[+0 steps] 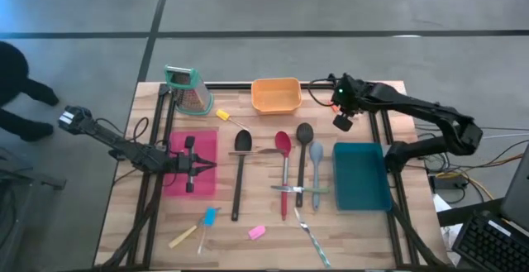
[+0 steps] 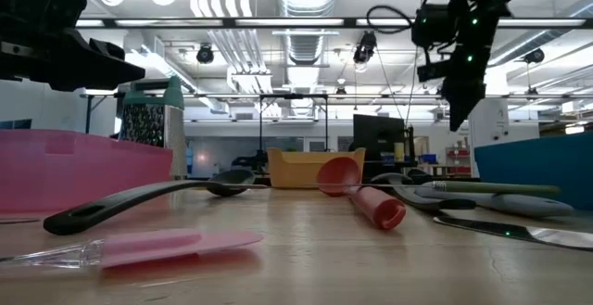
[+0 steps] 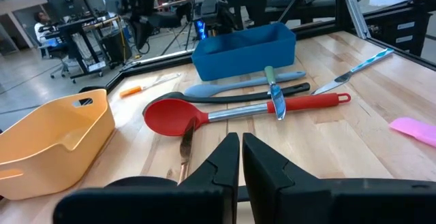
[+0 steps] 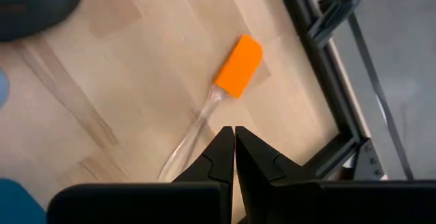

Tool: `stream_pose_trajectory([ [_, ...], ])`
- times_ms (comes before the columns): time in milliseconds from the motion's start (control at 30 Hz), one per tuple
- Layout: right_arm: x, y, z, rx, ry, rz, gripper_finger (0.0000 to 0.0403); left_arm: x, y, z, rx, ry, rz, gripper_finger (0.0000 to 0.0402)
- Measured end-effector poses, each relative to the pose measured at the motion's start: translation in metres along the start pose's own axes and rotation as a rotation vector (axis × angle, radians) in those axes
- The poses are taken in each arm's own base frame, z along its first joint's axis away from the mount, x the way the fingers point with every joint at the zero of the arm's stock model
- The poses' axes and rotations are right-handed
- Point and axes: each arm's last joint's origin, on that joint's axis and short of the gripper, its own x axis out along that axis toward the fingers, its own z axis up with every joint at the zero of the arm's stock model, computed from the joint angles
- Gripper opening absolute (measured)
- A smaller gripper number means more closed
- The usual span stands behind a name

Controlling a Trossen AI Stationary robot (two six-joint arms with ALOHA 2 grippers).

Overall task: Pick & Place Kitchen Items
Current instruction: Put the orange spatula into the yellow bin

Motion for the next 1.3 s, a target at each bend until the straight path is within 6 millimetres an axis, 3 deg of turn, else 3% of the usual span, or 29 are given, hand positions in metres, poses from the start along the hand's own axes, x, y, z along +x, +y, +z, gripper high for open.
stream_pose_trajectory([
  [200,0.01,0.002,0.011,-0.002,0.04,0.007,0.0008,0.0,0.0,0.0,0.0,0.0,0.0,0.0023],
  [600,0.012,-0.002,0.031,-0.078,0.034,0.007,0.0008,0.0,0.0,0.0,0.0,0.0,0.0,0.0023],
  [767,0.025,-0.001,0.036,-0.078,0.092,0.021,0.0015,0.0,0.0,0.0,0.0,0.0,0.0,0.0023],
  [1300,0.062,-0.009,0.042,-0.057,0.224,0.048,0.0173,0.0,0.0,0.0,0.0,0.0,0.0,0.0023],
])
